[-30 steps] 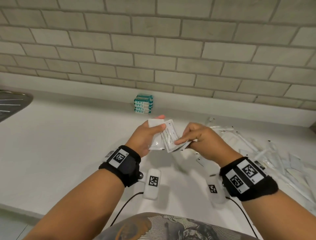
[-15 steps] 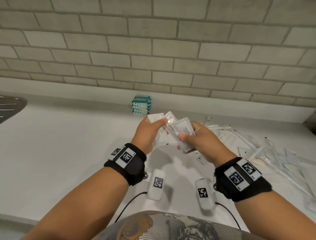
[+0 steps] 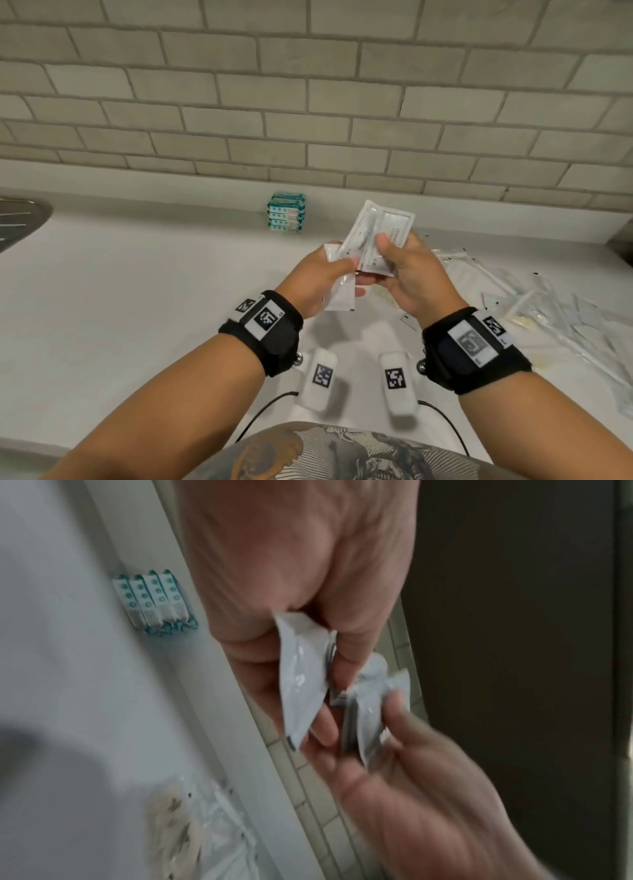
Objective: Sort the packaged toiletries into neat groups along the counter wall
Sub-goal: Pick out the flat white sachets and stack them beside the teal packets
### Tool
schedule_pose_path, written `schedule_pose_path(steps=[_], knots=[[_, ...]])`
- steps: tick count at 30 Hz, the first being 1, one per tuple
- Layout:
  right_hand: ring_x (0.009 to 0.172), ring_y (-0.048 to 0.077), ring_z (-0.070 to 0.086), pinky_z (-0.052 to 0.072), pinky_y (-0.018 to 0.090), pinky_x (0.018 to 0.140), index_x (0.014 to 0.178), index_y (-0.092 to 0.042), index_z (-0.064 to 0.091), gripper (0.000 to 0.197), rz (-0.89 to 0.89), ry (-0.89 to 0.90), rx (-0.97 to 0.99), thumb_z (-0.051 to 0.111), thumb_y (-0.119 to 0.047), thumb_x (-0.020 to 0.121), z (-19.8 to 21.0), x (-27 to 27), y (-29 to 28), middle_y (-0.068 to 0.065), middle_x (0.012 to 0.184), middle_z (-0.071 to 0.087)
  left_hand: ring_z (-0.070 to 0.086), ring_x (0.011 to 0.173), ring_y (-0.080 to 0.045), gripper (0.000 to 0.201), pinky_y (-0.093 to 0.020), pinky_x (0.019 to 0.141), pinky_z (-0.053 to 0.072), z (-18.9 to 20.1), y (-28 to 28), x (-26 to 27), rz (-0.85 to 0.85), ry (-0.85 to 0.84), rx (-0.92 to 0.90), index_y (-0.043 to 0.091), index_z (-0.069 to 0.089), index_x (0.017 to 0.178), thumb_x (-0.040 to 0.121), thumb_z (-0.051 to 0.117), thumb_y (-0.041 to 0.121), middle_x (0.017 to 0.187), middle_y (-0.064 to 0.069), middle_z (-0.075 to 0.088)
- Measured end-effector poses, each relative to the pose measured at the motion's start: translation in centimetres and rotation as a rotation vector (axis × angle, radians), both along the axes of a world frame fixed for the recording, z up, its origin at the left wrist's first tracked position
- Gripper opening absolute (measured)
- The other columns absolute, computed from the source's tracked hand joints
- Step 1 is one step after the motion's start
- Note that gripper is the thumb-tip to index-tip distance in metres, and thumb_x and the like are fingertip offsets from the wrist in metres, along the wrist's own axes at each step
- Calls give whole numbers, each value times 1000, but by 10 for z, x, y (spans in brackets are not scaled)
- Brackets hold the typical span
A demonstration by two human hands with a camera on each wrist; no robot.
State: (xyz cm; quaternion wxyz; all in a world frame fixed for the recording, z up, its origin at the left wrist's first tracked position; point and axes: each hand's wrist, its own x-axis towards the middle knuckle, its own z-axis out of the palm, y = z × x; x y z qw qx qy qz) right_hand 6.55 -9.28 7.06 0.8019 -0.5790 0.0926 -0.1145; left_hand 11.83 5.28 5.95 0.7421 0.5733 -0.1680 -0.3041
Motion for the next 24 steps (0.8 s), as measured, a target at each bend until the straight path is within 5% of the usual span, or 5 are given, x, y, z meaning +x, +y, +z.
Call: schedule_pose_path(steps=[7, 11, 14, 19, 24], knots=[[98, 30, 65, 58, 48, 74, 122, -12, 47, 35, -239, 33, 76, 60, -2, 91, 0, 8, -13, 10, 112, 62, 38, 55, -13, 59, -27, 53, 33, -14, 15, 8, 26, 226, 135, 20, 50, 121, 93, 28, 67, 84, -8, 55], [83, 21, 65, 55, 40, 72, 119, -20, 57, 35, -149, 95, 49, 61, -3, 89, -15, 5, -17, 1, 94, 69, 45, 53, -11, 19, -25, 58, 36, -16, 30, 17, 103, 165, 172, 17, 47, 112, 99, 48, 31, 80, -4, 52], [82, 21, 66, 53, 39, 71, 113, -17, 59, 27, -127, 139, 63, 61, -5, 89, -26, 4, -9, 2, 91, 69, 54, 64, -13, 51, -25, 60, 40, -21, 36, 19, 111, 45, 221, 23, 36, 132, 91, 62, 8, 88, -5, 58], [86, 23, 67, 54, 39, 69, 111, -14, 58, 22, 6, 148, 61, 60, -8, 90, -29, 1, 14, 5, 96, 70, 64, 95, -18, 62, -29, 85, 51, -29, 41, 15, 166, -176, 235, 25, 39, 135, 84, 70, 7, 109, -5, 65], [89, 30, 71, 57, 36, 64, 119, -9, 58, 34, 30, 122, -19, 62, 2, 87, -28, 7, 36, 15, 106, 72, 66, 97, -19, 71, -34, 85, 56, -30, 38, 12, 109, -348, 336, 31, 36, 136, 80, 74, 10, 108, -6, 65]])
